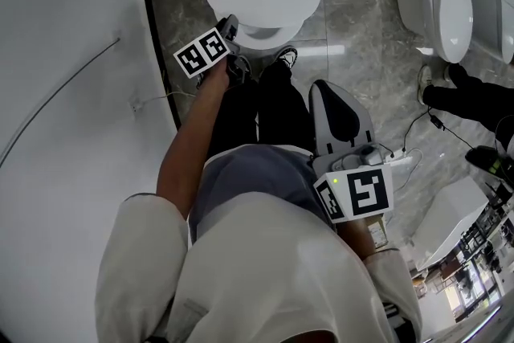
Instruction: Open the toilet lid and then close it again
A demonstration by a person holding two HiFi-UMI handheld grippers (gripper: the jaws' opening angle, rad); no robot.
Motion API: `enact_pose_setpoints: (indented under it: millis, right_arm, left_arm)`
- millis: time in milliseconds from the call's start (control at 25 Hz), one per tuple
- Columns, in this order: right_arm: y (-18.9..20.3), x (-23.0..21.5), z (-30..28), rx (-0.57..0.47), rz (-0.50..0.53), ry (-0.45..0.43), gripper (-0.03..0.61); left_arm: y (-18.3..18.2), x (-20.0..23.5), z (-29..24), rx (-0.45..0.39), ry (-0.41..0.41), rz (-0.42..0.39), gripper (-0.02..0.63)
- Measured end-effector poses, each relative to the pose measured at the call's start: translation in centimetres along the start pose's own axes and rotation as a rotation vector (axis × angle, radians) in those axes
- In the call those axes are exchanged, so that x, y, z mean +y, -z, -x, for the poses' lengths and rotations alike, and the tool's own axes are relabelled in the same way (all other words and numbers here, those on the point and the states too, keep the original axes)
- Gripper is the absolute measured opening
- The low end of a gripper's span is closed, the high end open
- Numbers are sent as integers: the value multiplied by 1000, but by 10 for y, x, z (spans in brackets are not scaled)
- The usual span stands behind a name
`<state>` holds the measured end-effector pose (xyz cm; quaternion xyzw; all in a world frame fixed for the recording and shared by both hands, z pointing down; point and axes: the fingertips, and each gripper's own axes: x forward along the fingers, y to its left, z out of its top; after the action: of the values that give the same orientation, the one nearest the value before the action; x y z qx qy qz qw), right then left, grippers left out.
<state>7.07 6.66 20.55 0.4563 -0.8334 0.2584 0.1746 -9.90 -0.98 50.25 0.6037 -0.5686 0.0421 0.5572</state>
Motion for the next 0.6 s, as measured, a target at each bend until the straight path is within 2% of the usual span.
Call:
enact_pose_setpoints:
  millis: [600]
  right_arm:
    - [-18,7,2,-1,15,-8,11]
  left_arm:
    - [-42,-29,0,-22,26,5,97]
